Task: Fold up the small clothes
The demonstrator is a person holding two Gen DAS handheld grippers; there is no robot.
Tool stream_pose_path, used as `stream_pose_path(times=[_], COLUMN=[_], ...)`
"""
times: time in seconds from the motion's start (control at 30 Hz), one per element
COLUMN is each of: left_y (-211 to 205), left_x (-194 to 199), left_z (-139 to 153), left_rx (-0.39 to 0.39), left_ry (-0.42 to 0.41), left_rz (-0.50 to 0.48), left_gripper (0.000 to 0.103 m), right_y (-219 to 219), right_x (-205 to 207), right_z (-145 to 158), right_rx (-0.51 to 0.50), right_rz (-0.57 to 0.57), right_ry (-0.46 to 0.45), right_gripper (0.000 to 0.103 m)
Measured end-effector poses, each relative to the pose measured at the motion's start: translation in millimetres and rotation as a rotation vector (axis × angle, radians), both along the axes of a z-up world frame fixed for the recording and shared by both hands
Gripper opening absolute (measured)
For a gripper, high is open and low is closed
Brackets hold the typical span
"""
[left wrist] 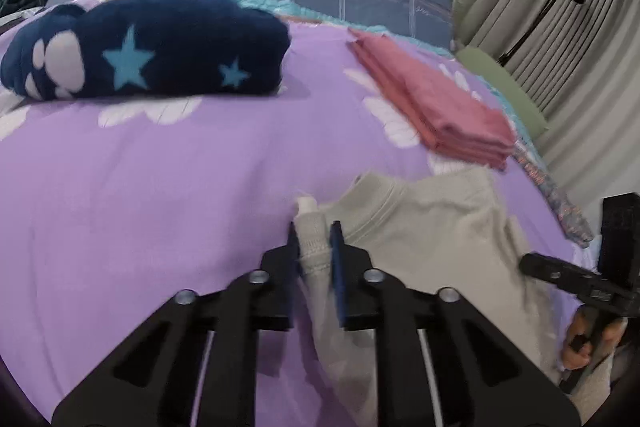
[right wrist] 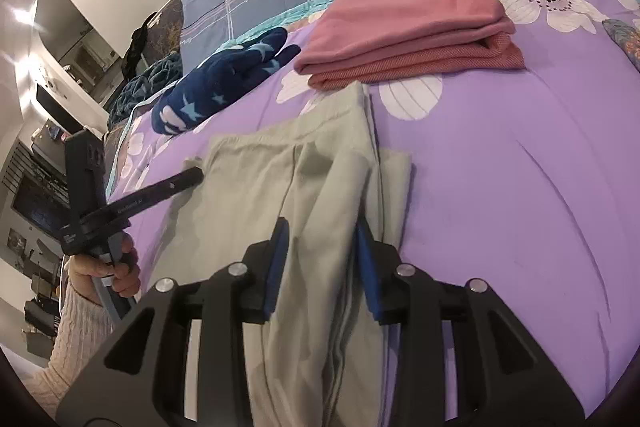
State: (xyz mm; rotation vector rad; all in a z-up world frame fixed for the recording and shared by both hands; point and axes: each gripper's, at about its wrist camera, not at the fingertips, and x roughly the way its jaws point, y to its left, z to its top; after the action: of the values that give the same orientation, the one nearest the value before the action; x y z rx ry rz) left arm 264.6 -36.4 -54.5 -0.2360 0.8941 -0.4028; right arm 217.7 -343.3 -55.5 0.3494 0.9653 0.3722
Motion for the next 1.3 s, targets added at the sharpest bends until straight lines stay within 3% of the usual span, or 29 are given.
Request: stream_pose_path(times=[0.07,0.13,0.23,0.3,0.37,0.43,0.5,0.57,0.73,0.8,0.87,0.93,1.03,1.17,1.3], left_y=[4,9,9,12,16,17,18,20,1,-12,-32,-41,-37,-40,-34], left_x=[-8,-15,-7,-4,-3,-8,-17,-29,-82,-99,-114,-122,-123,-134,-153], left_z=[11,11,-10,-16,-12,-5,3,13,26,18,-3,-13,-10,-6,11], left_rx=[-0.015,-0.004,0.100,0.069,0.039,0.078,0.111,0.084,0.006,0.007,0.105,0.178,0.155,0.207,0.142], left_ry=[-0.048,-0.073,-0.065,-0.069,-0.071,-0.090,-0.109,-0.130,-0.167,-0.147,-0.122,-0.143,-0.119,-0.119,-0.094], left_rz=[-0.003,0.008,0.044,0.042,0.062,0.082,0.093,0.078,-0.085,-0.166,-0.219,-0.209,-0.175,-0.153,-0.152], left_gripper=[0.012,0.012,0.014,0.016,0.017,0.022,0.025,0.025,0.029,0.042,0.047,0.047,0.048,0.049,0.057], right_y=[1,-2,-6,-8,-13,-17,-16,-9,17,28,24,20,15,6,-5], right_x=[6,1,-1,9,10,4,-8,-21,-50,-58,-63,-72,-87,-94,-117], right_z=[2,11,9,-8,-15,-5,13,28,36,16,-6,-10,-2,-3,9], right_rx=[-0.012,0.049,0.010,-0.025,0.002,0.020,-0.078,-0.122,-0.036,-0.173,-0.313,-0.308,-0.318,-0.314,-0.253], right_rz=[-0.021,-0.018,-0.031,-0.039,-0.043,-0.058,-0.108,-0.078,0.103,0.103,0.051,0.026,-0.012,-0.035,-0.061], right_ry=[-0.009,-0.062,-0.089,-0.028,-0.012,-0.037,-0.103,-0.163,-0.189,-0.132,-0.121,-0.139,-0.143,-0.126,-0.116], right_gripper=[0.005,0.006,0.006,0.006,0.005,0.012,0.022,0.022,0.019,0.020,0.013,0.013,0.017,0.021,0.022])
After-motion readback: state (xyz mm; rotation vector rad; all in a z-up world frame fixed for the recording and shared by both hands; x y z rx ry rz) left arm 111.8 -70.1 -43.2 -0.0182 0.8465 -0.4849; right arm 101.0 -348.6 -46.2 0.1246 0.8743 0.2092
